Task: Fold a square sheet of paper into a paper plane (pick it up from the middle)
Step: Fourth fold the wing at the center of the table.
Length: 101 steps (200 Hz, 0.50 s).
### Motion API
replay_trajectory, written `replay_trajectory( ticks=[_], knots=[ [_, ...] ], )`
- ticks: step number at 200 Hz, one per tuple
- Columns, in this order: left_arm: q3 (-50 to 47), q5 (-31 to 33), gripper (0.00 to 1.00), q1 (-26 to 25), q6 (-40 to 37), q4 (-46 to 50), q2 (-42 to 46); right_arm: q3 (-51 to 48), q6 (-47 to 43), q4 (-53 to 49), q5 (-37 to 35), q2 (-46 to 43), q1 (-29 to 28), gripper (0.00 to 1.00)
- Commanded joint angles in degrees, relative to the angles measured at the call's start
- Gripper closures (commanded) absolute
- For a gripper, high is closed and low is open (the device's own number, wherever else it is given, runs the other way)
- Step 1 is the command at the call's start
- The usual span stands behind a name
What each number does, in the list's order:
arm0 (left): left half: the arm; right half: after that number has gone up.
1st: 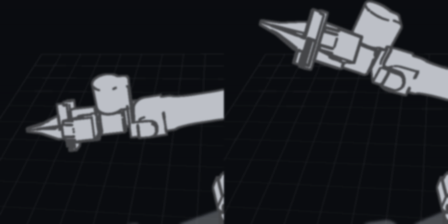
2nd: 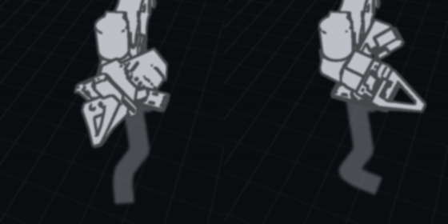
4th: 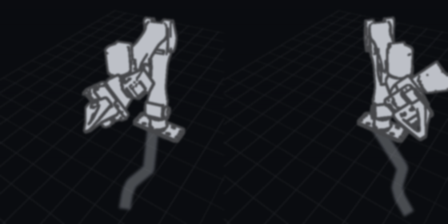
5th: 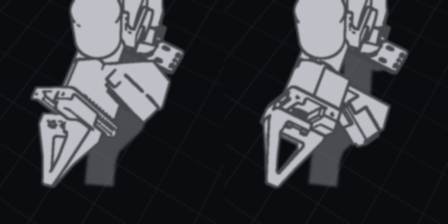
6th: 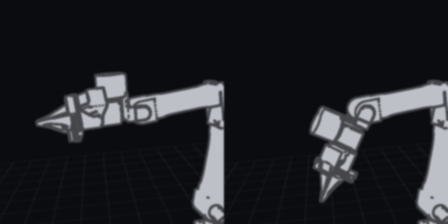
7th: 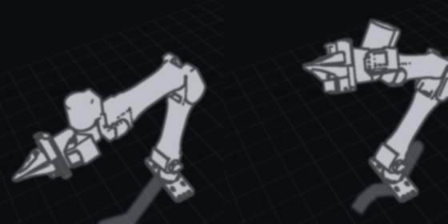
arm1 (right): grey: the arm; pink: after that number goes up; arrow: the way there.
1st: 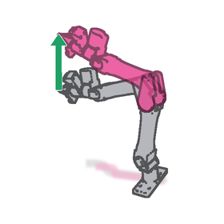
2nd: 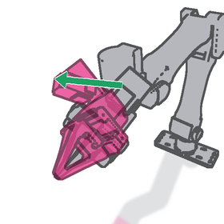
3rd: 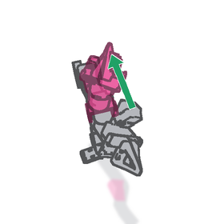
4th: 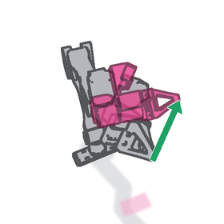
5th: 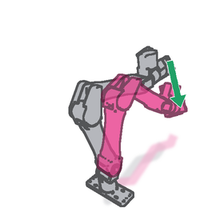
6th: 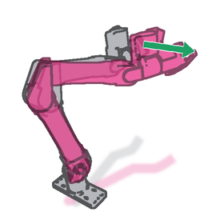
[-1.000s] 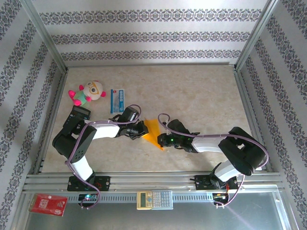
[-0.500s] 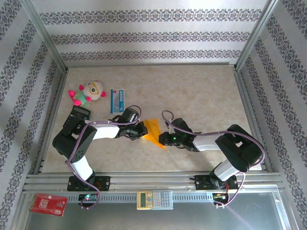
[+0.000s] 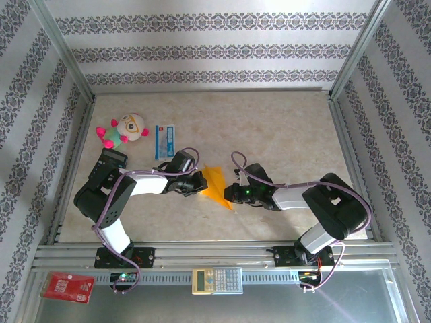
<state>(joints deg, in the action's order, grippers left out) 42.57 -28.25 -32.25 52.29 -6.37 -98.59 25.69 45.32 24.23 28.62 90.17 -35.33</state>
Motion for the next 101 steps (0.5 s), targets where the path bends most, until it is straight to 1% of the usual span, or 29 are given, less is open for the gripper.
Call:
replay_trajectory(
  ticks=[1, 101],
  knots=[
    [-0.2, 2.9, 0.91, -0.8, -2.2, 3.9, -2.5, 0.1, 0.5, 1.5, 2.2, 1.5, 1.0, 1.0],
    [1.1, 3.1, 0.91, -0.7, -3.2, 5.5, -2.8, 1.5, -0.4, 1.2, 5.6, 2.6, 2.7, 1.0]
  ],
)
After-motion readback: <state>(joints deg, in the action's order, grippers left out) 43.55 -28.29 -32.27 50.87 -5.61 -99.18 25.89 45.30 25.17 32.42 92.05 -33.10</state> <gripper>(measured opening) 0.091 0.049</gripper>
